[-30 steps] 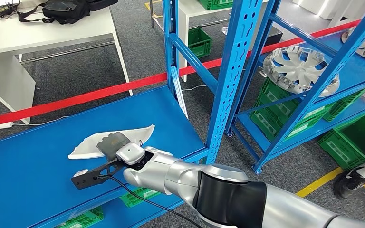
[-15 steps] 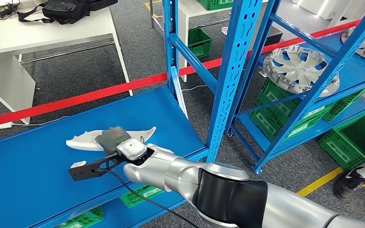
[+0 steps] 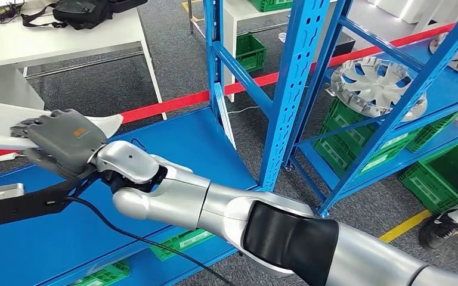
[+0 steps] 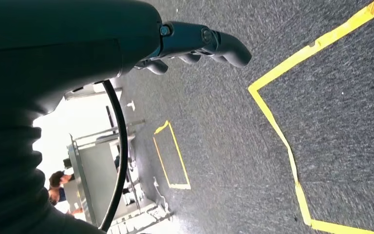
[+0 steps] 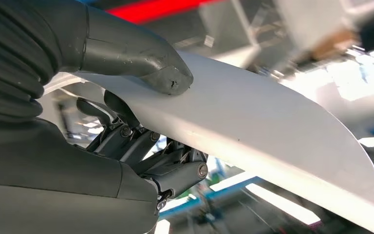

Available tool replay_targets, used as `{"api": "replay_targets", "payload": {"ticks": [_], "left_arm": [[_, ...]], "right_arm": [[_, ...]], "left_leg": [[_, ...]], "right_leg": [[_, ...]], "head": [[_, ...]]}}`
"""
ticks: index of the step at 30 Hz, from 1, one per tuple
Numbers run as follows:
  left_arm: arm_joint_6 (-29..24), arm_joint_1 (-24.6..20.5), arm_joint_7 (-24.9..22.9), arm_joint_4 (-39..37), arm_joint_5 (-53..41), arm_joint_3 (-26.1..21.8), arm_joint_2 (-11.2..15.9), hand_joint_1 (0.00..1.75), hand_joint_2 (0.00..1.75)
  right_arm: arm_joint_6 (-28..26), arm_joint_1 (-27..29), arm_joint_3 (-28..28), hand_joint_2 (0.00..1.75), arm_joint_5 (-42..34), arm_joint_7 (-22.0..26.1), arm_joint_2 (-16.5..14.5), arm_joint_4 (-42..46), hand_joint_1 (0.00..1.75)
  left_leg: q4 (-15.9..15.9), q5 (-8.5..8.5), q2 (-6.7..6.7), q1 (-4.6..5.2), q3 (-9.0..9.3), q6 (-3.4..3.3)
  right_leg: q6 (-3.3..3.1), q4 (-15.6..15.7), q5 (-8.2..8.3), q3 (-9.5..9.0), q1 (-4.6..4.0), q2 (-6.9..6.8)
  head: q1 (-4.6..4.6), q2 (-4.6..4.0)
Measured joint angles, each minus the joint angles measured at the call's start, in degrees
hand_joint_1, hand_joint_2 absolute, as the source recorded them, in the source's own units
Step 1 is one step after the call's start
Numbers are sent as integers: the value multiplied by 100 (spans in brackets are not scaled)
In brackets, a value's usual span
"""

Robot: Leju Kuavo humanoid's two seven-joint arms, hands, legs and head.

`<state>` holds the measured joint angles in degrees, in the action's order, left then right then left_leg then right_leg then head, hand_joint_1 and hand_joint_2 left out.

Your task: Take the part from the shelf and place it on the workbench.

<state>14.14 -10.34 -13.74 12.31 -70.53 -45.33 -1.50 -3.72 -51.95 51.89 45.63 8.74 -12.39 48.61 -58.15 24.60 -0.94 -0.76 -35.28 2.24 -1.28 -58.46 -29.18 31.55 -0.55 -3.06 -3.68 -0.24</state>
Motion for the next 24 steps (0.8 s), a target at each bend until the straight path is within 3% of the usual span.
{"api": "replay_targets", "payload": {"ticks": [6,13,19,24], "left_arm": [[0,30,15,0,97,-116,12,0,175],[0,46,9,0,89,-196,22,0,175],[0,34,-111,0,-104,-197,57,0,175],[0,20,-62,1,-157,-197,99,0,175]], "right_arm": [[109,127,-4,175,-83,298,90,1153,175],[60,288,9,175,-96,387,186,1814,175],[-61,584,83,175,79,94,399,2388,175],[-46,656,121,175,165,-149,554,2530,175]], "left_leg": [[0,2,0,0,0,2],[-2,2,2,2,0,1],[-6,13,2,22,0,-14],[-27,41,-1,51,-4,-60]], "right_leg": [[-1,0,-1,-1,0,0],[2,1,1,-3,4,-1],[15,2,2,-3,26,-2],[62,3,-3,-11,55,-5]], "head": [[-1,0],[0,0],[1,0],[2,0]]}}
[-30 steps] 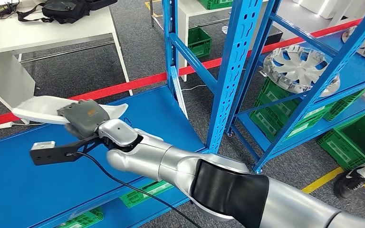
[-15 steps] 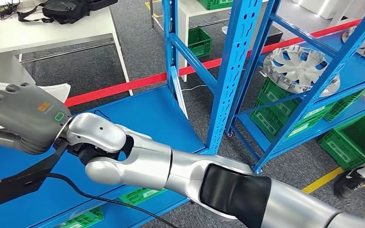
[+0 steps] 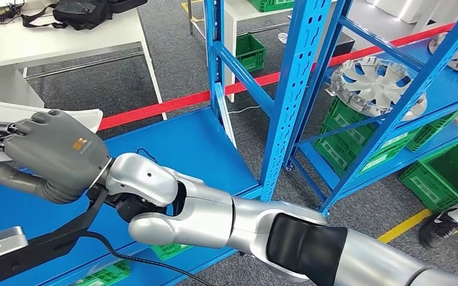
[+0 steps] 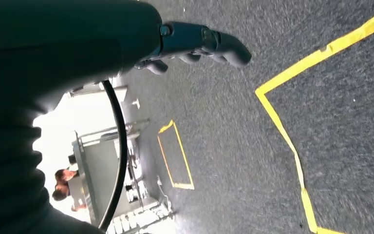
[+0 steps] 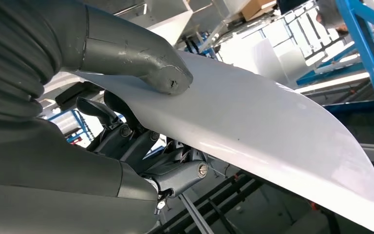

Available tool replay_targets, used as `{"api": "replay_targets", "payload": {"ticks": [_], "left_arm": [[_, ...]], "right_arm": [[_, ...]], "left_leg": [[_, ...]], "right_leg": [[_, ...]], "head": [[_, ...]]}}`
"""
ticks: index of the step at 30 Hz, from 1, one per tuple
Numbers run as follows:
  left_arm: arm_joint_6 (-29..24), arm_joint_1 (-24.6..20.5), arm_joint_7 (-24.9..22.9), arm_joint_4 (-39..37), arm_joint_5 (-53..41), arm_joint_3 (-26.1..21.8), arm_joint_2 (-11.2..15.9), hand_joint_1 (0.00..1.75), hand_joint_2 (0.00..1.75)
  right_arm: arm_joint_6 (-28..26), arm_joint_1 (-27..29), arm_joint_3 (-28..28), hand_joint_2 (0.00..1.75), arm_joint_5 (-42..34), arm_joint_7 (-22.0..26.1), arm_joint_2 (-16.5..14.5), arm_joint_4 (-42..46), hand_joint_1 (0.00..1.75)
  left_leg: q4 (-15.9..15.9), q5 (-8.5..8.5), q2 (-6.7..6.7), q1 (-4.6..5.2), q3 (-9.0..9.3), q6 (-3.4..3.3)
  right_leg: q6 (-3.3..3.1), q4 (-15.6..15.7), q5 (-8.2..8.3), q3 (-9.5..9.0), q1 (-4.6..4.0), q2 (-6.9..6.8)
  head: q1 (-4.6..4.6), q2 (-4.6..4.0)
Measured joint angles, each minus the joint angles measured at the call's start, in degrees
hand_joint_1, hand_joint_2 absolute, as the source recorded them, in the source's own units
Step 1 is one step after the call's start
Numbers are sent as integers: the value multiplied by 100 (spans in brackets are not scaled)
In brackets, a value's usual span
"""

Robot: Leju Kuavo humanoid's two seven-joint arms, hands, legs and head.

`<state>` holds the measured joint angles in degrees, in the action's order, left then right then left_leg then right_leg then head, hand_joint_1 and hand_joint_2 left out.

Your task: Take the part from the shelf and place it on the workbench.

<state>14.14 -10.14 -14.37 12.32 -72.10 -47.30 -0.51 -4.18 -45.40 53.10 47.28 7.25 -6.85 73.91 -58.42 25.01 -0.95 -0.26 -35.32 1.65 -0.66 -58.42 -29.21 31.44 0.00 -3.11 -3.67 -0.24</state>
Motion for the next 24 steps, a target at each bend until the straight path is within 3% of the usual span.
{"api": "replay_targets", "payload": {"ticks": [3,5,8,9,10,11,13,15,19,21,23,24], "left_arm": [[0,6,25,-1,3,1,30,0,175],[0,8,38,-1,11,1,39,0,175],[0,8,50,-1,22,0,42,0,175],[0,11,53,-1,23,0,41,0,175],[0,13,56,-1,24,1,40,0,175],[0,15,62,-1,25,1,39,0,175],[0,12,77,-1,26,1,37,0,175],[0,9,89,2,26,0,39,0,175],[0,31,97,2,28,0,42,0,175],[0,52,98,-2,30,0,42,0,175],[0,57,98,-2,30,0,42,0,175],[0,58,99,-2,30,1,42,0,175]], "right_arm": [[70,28,20,175,87,-176,9,48,175],[129,58,26,175,152,-277,9,113,175],[194,131,28,175,205,-358,20,183,175],[208,166,28,175,213,-371,29,188,175],[221,195,28,175,219,-378,39,191,175],[235,216,28,175,227,-381,46,198,175],[256,231,28,175,245,-379,54,226,175],[270,244,28,175,264,-370,56,258,175],[279,263,28,175,286,-346,64,281,175],[280,264,27,175,292,-343,63,286,175],[281,276,27,175,293,-342,62,289,175],[282,289,27,175,293,-343,63,289,175]], "left_leg": [[14,-23,15,-3,3,-48],[63,-72,29,-41,7,-90],[85,-111,47,-62,-30,-124],[78,-120,58,-64,-51,-120],[67,-132,73,-70,-76,-110],[50,-147,90,-80,-107,-92],[-1,-181,127,-107,-176,-40],[-36,-227,166,-118,-228,37],[-8,-325,202,-132,-297,233],[-265,-28,170,-147,-419,274],[-950,515,140,-143,-618,290],[-1307,703,138,-139,-692,298]], "right_leg": [[56,0,4,-12,11,-9],[99,-155,-149,44,16,93],[139,-1127,-737,445,39,261],[148,-1440,-854,574,48,271],[154,-1575,-856,620,57,272],[158,-1482,-751,557,67,272],[166,-773,-429,172,93,284],[132,-245,-235,-101,80,332],[-66,-163,-125,-28,52,348],[-174,-132,-12,59,59,320],[-229,-130,94,184,42,299],[-239,-131,146,252,26,289]], "head": [[0,0],[-12,0],[-40,0],[-42,0],[-42,0],[-42,0],[-44,0],[-45,0],[-43,0],[-35,0],[-30,0],[-27,0]]}}
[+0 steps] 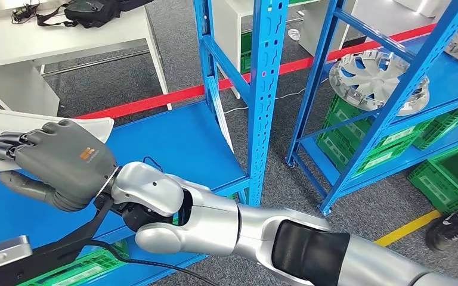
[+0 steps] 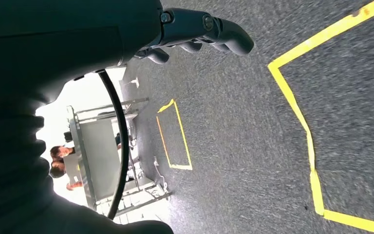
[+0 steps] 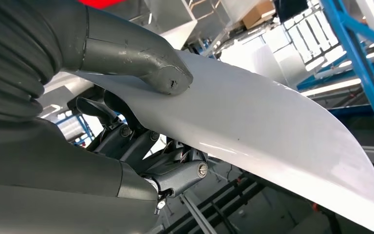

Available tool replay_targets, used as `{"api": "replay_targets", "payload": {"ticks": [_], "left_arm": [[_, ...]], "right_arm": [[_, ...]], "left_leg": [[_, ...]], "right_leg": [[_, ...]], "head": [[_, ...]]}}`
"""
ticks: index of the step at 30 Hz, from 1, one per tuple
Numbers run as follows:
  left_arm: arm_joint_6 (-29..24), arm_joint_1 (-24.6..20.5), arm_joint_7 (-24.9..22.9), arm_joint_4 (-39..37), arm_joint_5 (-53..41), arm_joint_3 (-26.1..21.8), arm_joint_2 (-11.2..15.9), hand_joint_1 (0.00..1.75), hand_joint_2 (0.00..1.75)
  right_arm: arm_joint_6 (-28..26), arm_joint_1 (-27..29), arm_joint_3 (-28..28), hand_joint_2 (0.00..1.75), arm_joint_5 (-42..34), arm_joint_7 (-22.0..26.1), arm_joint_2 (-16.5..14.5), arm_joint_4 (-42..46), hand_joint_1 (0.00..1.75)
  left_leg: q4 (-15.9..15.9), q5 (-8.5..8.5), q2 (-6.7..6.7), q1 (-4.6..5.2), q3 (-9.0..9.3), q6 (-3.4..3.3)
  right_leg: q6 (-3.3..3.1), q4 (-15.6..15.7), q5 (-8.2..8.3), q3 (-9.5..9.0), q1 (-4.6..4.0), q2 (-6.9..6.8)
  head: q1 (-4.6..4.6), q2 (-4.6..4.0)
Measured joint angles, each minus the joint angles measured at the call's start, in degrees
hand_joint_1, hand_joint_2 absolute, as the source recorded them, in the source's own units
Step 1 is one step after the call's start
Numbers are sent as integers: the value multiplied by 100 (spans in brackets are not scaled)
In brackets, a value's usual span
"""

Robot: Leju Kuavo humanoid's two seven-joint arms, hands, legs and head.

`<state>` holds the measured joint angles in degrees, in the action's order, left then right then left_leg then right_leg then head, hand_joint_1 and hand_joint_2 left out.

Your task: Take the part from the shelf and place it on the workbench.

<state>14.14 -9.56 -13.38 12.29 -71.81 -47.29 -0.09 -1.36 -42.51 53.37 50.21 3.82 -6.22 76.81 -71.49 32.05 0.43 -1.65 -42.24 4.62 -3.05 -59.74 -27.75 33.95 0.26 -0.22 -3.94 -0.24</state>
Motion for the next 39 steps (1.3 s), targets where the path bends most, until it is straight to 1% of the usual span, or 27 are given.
{"api": "replay_targets", "payload": {"ticks": [1,2,3,4,6,8,10,11,13,15,16,17,19,21,22,23,25,26,27,30,31,32,33,35,37,38,39], "left_arm": [[0,1,0,0,-1,1,-1,0,175],[0,2,0,-1,-1,1,-1,0,175],[0,2,0,-1,-2,1,-2,0,175],[0,-2,0,1,-2,1,-2,0,175],[0,-22,-1,6,1,1,1,0,175],[0,-36,-5,10,24,1,4,0,175],[0,-25,2,10,88,-3,8,0,175],[0,-19,8,10,136,-9,11,0,175],[0,-6,19,9,239,-53,15,0,175],[0,37,31,9,347,-133,16,0,175],[0,72,38,8,394,-177,15,0,175],[0,109,45,6,435,-224,13,0,175],[0,171,50,-1,486,-299,7,0,175],[0,208,50,-5,504,-349,-1,0,175],[0,218,45,-7,502,-368,-5,0,175],[0,224,36,-7,492,-383,-10,0,175],[0,226,7,-9,462,-396,-22,0,175],[0,225,-8,-10,445,-396,-30,0,175],[0,223,-23,-12,428,-396,-37,0,175],[0,193,-38,-14,380,-396,-51,0,175],[0,177,-36,-14,368,-396,-52,0,175],[0,164,-35,-14,358,-396,-54,0,175],[0,154,-37,-14,351,-396,-56,0,175],[0,139,-44,-14,339,-396,-61,0,175],[0,112,-50,-12,321,-396,-67,0,175],[0,95,-55,-12,311,-396,-73,0,175],[0,83,-59,-12,303,-396,-78,0,175]], "right_arm": [[1,14,1,175,0,-1,1,0,175],[1,26,1,175,0,-1,1,0,175],[1,33,1,175,0,-2,2,1,175],[1,35,1,175,0,-2,1,3,175],[2,32,-1,175,2,-3,-1,15,175],[12,24,-2,175,1,20,-2,24,175],[41,-5,-2,175,-27,96,-3,11,175],[58,-33,-1,175,-60,158,-3,-5,175],[81,-103,3,175,-154,299,-16,-68,175],[85,-168,20,175,-261,438,-57,-181,175],[86,-193,37,175,-308,498,-84,-250,175],[86,-217,60,175,-348,549,-113,-318,175],[85,-272,105,175,-398,606,-169,-422,175],[79,-335,141,175,-419,625,-229,-483,175],[71,-363,157,175,-424,629,-252,-506,175],[60,-385,174,175,-427,634,-267,-530,175],[36,-411,194,175,-436,634,-279,-579,175],[26,-423,200,175,-439,632,-286,-603,175],[15,-435,205,175,-443,626,-294,-625,175],[-12,-456,219,175,-444,618,-304,-690,175],[-21,-454,222,175,-444,616,-300,-719,175],[-30,-451,225,175,-444,613,-294,-748,175],[-42,-450,226,175,-444,615,-285,-775,175],[-79,-450,226,175,-443,623,-264,-815,175],[-121,-456,225,175,-443,636,-244,-839,175],[-135,-464,225,175,-444,646,-233,-853,175],[-149,-471,225,175,-444,655,-219,-873,175]], "left_leg": [[-235,75,-1,6,-10,1],[-279,38,-2,11,73,-10],[-114,-72,-3,17,263,-32],[225,-181,-6,30,547,-66],[996,-228,-19,78,1113,-134],[1343,-186,-22,128,1294,-190],[1380,-273,-28,125,1222,-266],[1394,-334,-37,115,1190,-312],[1417,-473,-54,94,1082,-376],[1407,-606,-54,93,913,-394],[1396,-670,-55,92,822,-389],[1380,-731,-57,90,729,-380],[1329,-839,-55,80,546,-346],[1270,-928,-40,74,412,-289],[1253,-969,-30,75,384,-252],[1257,-1015,-22,71,375,-211],[1303,-1101,-14,54,376,-129],[1290,-1057,-13,43,344,-99],[1189,-894,-14,36,291,-76],[265,-46,-19,28,65,-20],[-66,81,-19,28,33,-3],[-269,66,-19,28,63,5],[-297,-52,-19,28,173,6],[200,-274,-19,26,676,-12],[1001,-174,-16,52,1252,-60],[1258,-96,-13,75,1397,-105],[1386,-75,-11,102,1432,-158]], "right_leg": [[-4,-2,52,68,-17,-11],[-3,-4,104,137,-35,-20],[1,-7,157,204,-50,-26],[10,-11,207,261,-61,-30],[53,-15,298,343,-84,-43],[116,-6,378,364,-84,-61],[186,-1,426,380,-68,-60],[221,-59,344,419,-62,-48],[280,-471,-107,573,-43,-20],[321,-1170,-616,743,-24,-10],[335,-1436,-709,764,-16,-11],[342,-1540,-673,704,-8,-11],[341,-1154,-396,289,4,-9],[301,-407,-357,-252,-6,10],[267,-147,-407,-406,-15,24],[226,-14,-459,-465,-32,36],[129,37,-380,-416,-44,34],[78,54,-313,-375,-43,21],[31,76,-233,-320,-33,9],[-33,94,7,-86,-32,-7],[-32,89,82,5,-39,-11],[-26,82,158,100,-46,-17],[-15,72,231,202,-49,-22],[19,47,367,382,-51,-25],[81,30,481,498,-61,-29],[118,38,541,524,-61,-34],[157,58,602,541,-58,-40]], "head": [[-2,0],[-2,0],[-2,0],[-3,0],[-12,0],[-22,0],[-19,0],[-18,0],[-22,0],[-26,0],[-26,0],[-26,0],[-27,0],[-32,0],[-39,0],[-40,0],[-50,0],[-46,0],[-43,0],[-16,0],[-13,0],[-13,0],[-14,0],[-15,0],[-22,0],[-28,0],[-35,0]]}}
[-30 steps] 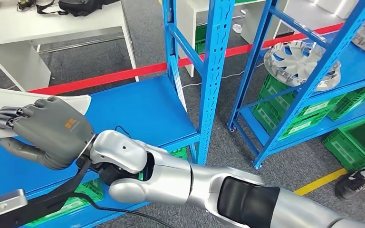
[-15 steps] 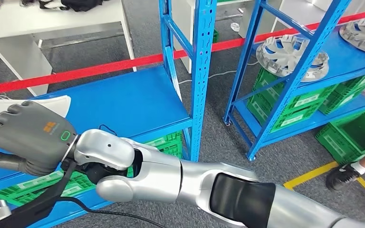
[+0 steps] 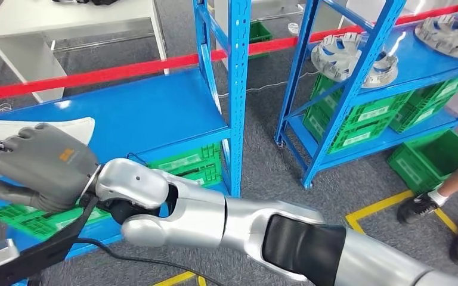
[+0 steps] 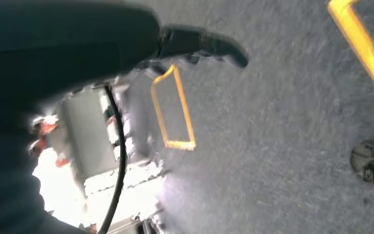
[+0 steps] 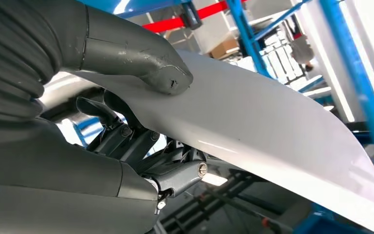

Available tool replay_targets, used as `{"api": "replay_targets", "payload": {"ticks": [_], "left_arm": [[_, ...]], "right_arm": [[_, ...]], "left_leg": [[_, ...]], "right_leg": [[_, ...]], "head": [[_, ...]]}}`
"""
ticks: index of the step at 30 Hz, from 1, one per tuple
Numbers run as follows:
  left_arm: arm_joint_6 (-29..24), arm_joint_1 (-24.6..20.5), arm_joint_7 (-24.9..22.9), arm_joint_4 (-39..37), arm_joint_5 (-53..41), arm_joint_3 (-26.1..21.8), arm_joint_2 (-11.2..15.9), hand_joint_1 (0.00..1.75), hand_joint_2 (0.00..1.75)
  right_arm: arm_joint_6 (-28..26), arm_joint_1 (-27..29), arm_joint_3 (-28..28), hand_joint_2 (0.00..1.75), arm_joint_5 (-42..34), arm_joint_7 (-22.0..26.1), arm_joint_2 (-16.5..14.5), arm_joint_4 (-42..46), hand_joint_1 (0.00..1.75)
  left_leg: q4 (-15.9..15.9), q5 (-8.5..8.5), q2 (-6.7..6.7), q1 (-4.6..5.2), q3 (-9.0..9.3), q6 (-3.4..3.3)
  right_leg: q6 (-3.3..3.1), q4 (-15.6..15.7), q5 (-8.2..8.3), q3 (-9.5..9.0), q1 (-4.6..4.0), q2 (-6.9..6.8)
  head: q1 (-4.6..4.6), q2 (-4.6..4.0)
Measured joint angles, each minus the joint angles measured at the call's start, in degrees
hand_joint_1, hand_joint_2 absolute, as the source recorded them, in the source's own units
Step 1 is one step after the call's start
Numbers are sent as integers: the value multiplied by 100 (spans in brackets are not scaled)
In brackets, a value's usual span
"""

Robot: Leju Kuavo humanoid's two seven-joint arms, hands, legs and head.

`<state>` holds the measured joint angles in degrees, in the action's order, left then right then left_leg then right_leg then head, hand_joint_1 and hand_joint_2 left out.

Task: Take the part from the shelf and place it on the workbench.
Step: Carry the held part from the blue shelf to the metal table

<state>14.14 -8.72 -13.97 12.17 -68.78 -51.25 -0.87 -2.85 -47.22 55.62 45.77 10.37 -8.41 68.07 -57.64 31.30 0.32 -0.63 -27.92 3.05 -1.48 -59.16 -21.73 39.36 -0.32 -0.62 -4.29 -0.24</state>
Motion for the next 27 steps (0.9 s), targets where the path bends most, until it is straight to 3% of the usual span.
{"api": "replay_targets", "payload": {"ticks": [2,3,6,7,8,9,11,13,14,15,17,18,20,22,23,25,26,27], "left_arm": [[0,2,-18,-5,-13,0,-10,0,175],[0,11,-26,-7,-16,0,-10,0,175],[0,19,-34,-10,-22,0,-11,0,175],[0,18,-34,-10,-23,0,-11,0,175],[0,17,-34,-11,-25,0,-11,0,175],[0,16,-37,-11,-28,0,-11,0,175],[0,10,-43,-11,-48,0,-14,0,175],[0,-5,-56,-11,-76,0,-29,0,175],[0,-16,-63,-11,-90,0,-36,0,175],[0,-24,-70,-11,-101,0,-43,0,175],[0,-32,-76,-15,-121,0,-46,0,175],[0,-32,-75,-17,-127,0,-47,0,175],[0,-36,-66,-19,-139,0,-44,0,175],[0,-44,-50,-18,-161,1,-37,0,175],[0,-47,-40,-18,-174,2,-33,0,175],[0,-51,-30,-18,-192,2,-33,0,175],[0,-56,-27,-17,-196,3,-33,0,175],[0,-67,-26,-14,-197,4,-33,0,175]], "right_arm": [[-20,1,1,175,0,16,50,-60,175],[-28,11,1,175,-1,18,79,-86,175],[-49,31,1,175,-10,26,146,-133,175],[-54,35,1,175,-14,28,161,-148,175],[-57,43,1,175,-15,28,174,-164,175],[-61,52,1,175,-17,27,186,-179,175],[-72,59,1,175,-17,26,202,-197,175],[-83,50,0,175,-17,25,205,-199,175],[-88,44,-1,175,-17,21,209,-199,175],[-91,40,-1,175,-16,19,214,-199,175],[-93,38,-2,175,-16,12,230,-200,175],[-93,37,-2,175,-16,8,235,-200,175],[-101,40,-2,175,-16,-20,244,-200,175],[-121,65,-2,175,-13,-59,260,-200,175],[-131,86,-2,175,-9,-76,273,-200,175],[-143,118,-2,175,5,-116,295,-200,175],[-145,124,-3,175,12,-139,302,-199,175],[-146,123,-4,175,16,-163,305,-193,175]], "left_leg": [[16,-114,-15,7,-87,-116],[24,-183,-27,1,-133,-167],[20,-398,-53,-3,-362,-255],[12,-471,-55,0,-459,-259],[0,-541,-55,3,-559,-258],[-17,-605,-56,4,-656,-254],[-66,-711,-56,4,-827,-230],[-113,-802,-51,9,-939,-180],[-121,-849,-51,9,-964,-146],[-110,-900,-51,3,-974,-107],[-84,-956,-52,-12,-998,-33],[-141,-857,-50,-20,-1041,-2],[-564,-357,-43,-30,-1185,50],[-1270,124,-42,-33,-1323,96],[-1551,175,-42,-35,-1333,112],[-1628,-75,-43,-39,-1123,121],[-1388,-216,-43,-43,-876,116],[-995,-223,-42,-41,-548,104]], "right_leg": [[72,1,31,40,22,5],[105,-93,-108,88,30,15],[165,-966,-966,320,39,39],[169,-1306,-1133,362,39,42],[164,-1533,-1160,344,37,45],[151,-1587,-1064,246,34,47],[101,-1134,-806,-228,18,49],[31,-365,-855,-798,-17,50],[2,-103,-926,-958,-34,53],[-26,22,-964,-1003,-50,55],[-89,68,-854,-938,-47,50],[-133,86,-779,-892,-38,42],[-195,114,-618,-758,-19,32],[-210,111,-467,-574,-24,33],[-204,107,-388,-473,-27,30],[-183,95,-226,-260,-29,25],[-167,83,-148,-159,-29,25],[-144,68,-79,-72,-34,26]], "head": [[2,0],[1,0],[-7,0],[-8,0],[-8,0],[-8,0],[-9,0],[-6,0],[-11,0],[-16,0],[-26,0],[-20,0],[-2,0],[10,0],[9,0],[9,0],[9,0],[9,0]]}}
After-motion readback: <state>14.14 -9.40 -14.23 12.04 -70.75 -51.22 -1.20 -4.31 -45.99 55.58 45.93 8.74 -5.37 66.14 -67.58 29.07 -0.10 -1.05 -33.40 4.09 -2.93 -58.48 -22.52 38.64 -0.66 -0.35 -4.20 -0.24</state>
